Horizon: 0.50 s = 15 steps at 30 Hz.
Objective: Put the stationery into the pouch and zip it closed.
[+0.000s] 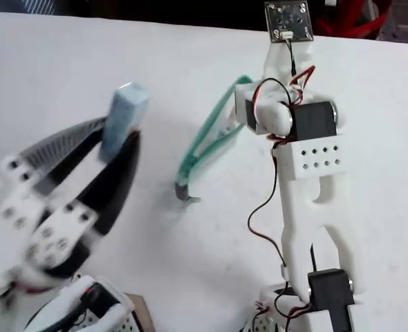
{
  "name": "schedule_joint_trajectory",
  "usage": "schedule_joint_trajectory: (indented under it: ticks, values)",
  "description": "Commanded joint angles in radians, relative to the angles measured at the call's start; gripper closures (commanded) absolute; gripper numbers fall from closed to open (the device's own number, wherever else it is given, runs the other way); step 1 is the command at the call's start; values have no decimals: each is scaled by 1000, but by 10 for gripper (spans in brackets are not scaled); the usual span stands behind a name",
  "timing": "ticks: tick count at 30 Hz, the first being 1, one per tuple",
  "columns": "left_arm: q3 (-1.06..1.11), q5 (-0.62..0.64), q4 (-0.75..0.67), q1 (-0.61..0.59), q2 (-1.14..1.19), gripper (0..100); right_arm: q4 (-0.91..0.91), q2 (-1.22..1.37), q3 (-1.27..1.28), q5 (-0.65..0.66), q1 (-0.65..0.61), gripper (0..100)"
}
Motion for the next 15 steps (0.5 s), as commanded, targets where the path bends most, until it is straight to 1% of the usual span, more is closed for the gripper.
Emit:
schedule_joint_trajectory:
  ticks: [1,4,7,10,15]
  values:
    - [422,-6,-382,13,-111,977,16,8,0,-14,-30,978]
    - [704,-3,-709,13,-162,976,16,8,0,-15,-27,978]
    - [893,-3,-948,19,-142,974,19,8,0,-55,-27,978]
    - [977,-2,-1062,31,-82,975,15,10,2,-80,-27,978]
    - [1003,18,-1137,51,15,975,-1,10,3,-80,-25,978]
